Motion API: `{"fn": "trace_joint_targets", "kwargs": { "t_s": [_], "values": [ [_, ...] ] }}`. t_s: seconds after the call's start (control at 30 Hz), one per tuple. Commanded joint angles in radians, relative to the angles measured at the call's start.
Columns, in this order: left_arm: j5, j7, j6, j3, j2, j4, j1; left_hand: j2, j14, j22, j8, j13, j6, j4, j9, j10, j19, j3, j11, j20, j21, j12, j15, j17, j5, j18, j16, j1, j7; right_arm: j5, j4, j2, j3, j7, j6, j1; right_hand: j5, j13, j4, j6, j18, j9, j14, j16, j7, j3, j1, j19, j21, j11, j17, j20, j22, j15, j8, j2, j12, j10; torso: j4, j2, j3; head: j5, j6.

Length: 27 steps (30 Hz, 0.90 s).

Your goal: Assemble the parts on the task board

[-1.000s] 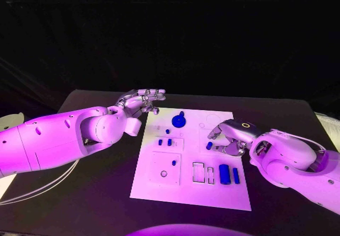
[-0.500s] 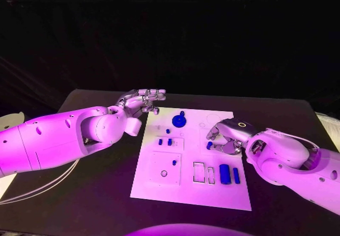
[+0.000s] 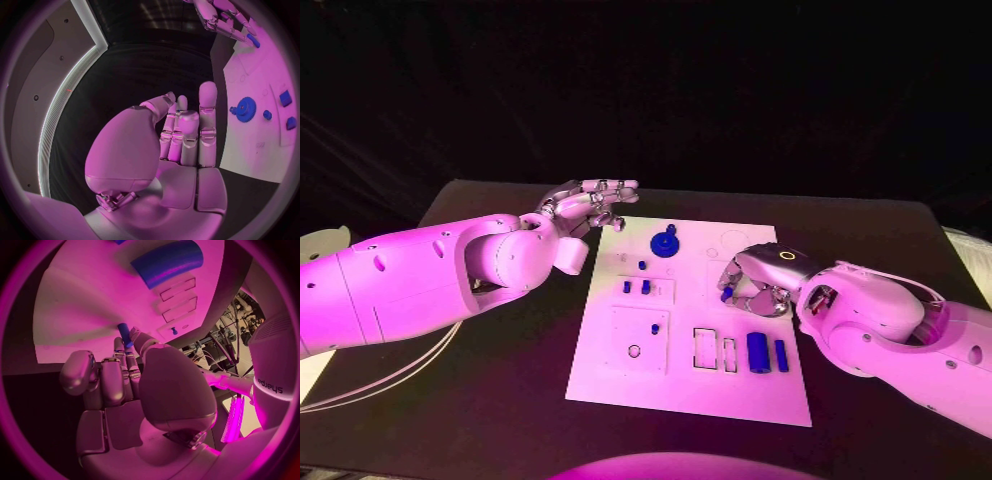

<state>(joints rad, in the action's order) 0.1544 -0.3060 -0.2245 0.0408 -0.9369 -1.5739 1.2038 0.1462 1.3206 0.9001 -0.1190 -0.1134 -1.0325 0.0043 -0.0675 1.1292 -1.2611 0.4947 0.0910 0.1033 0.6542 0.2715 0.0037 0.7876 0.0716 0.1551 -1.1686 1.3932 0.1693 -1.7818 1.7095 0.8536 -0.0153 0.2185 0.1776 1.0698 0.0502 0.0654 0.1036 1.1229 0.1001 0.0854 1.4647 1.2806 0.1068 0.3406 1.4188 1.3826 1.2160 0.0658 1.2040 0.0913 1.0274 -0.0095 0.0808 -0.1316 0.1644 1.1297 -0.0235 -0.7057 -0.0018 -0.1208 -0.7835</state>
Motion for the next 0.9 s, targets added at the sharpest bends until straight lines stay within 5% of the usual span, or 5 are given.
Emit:
{"fn": "trace_joint_targets", "kwargs": {
  "t_s": [0.03,0.53,0.9],
  "values": [
    [-0.005,-0.002,0.02,-0.001,0.001,-0.001,0.0,-0.006,-0.008,-0.002,0.005,-0.002,0.002,0.001,0.001,-0.006,0.005,-0.006,0.001,0.001,-0.004,0.008,0.002,-0.002,0.0,0.021,0.007,-0.001,0.001,-0.005,-0.004,-0.003,0.0,-0.013,-0.025,-0.002,0.002,-0.001,0.001,0.015,0.006,0.003,0.049,0.006,0.0,0.013,0.006,0.008,0.008,-0.002,0.004,-0.003,0.005,-0.007,0.007,0.012,-0.003,0.018,0.0004,0.0,-0.0002,0.0,0.0],
    [-0.005,-0.001,0.021,-0.001,0.0,-0.002,0.0,-0.006,-0.008,-0.002,0.005,-0.002,0.002,0.001,0.001,-0.006,0.005,-0.006,0.001,0.001,-0.004,0.008,0.002,-0.002,0.0,0.021,0.007,-0.001,0.001,-0.024,-0.007,-0.011,0.0,-0.002,0.038,-0.004,-0.001,0.001,-0.017,0.067,0.002,0.021,0.051,0.023,-0.006,0.065,0.03,0.019,0.022,-0.019,0.018,-0.019,0.024,-0.024,0.022,0.053,-0.02,0.083,0.0006,0.001,-0.0003,0.0,-0.002],
    [-0.005,-0.001,0.02,-0.001,-0.001,-0.001,0.0,-0.006,-0.008,-0.002,0.005,-0.002,0.002,0.001,0.001,-0.006,0.005,-0.006,0.001,0.001,-0.004,0.008,0.002,-0.002,0.0,0.021,0.007,-0.001,0.001,0.053,0.079,0.051,-0.015,-0.003,0.07,0.025,-0.001,0.0,-0.03,0.068,0.002,0.025,0.051,0.026,-0.003,0.077,0.038,0.021,0.023,-0.019,0.019,-0.021,0.027,-0.025,0.021,0.052,-0.029,0.091,0.001,0.002,-0.0017,0.0,0.002]
  ]
}}
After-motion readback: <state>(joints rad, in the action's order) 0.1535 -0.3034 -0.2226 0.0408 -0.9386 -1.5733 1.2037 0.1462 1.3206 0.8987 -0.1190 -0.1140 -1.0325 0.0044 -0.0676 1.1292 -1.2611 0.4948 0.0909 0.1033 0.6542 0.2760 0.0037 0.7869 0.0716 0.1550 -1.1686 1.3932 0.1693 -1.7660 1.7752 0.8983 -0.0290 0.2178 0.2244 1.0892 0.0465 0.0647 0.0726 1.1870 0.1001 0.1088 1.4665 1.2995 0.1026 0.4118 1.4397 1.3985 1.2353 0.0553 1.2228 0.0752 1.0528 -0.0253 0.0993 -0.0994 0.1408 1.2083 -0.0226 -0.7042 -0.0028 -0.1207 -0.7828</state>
